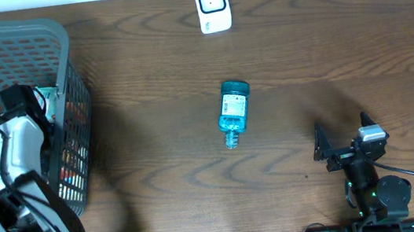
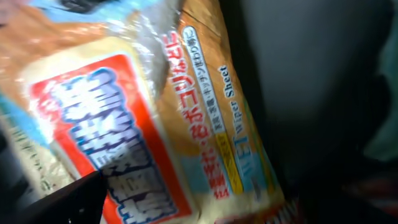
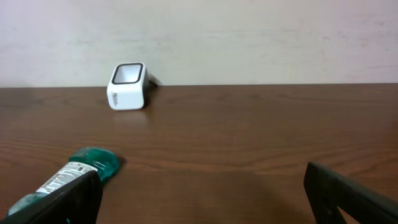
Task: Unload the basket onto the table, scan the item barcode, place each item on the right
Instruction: 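Reach the left gripper into the basket toward the snack bag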
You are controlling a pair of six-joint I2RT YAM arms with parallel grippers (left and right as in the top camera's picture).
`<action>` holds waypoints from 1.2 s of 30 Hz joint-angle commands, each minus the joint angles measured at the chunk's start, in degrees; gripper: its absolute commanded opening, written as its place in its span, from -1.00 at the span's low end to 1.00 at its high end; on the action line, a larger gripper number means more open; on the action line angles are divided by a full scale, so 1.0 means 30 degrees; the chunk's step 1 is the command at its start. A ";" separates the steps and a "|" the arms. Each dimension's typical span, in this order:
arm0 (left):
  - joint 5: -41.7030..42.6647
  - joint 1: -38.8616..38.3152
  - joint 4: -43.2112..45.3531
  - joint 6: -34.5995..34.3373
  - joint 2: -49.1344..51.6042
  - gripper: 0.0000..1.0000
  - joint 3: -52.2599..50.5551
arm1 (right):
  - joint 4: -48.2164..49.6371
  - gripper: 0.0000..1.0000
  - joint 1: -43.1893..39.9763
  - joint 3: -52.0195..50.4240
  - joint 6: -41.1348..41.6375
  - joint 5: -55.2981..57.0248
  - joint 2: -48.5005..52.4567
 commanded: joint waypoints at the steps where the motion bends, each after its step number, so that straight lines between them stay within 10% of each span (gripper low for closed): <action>1: 0.0036 0.0095 0.0007 0.0095 0.0860 0.96 -0.0328 | -0.0080 0.98 0.0109 -0.0022 -0.0153 0.0073 -0.0080; 24: 0.0466 0.3060 0.2492 0.0058 0.3825 0.94 -0.2754 | -0.0080 0.99 0.0109 -0.0022 -0.0153 0.0073 -0.0080; 25: 0.0656 0.3147 0.2965 0.0277 0.4036 0.73 -0.3075 | -0.0080 0.99 0.0109 -0.0022 -0.0153 0.0066 -0.0080; 28: 0.1355 0.3184 0.4131 0.0750 0.4597 -0.84 -0.3934 | -0.0080 0.99 0.0109 -0.0022 -0.0153 0.0073 -0.0080; 36: 0.2412 0.3162 0.3585 0.1501 0.3534 -0.85 -0.3643 | -0.0080 0.98 0.0109 -0.0022 -0.0153 0.0073 -0.0080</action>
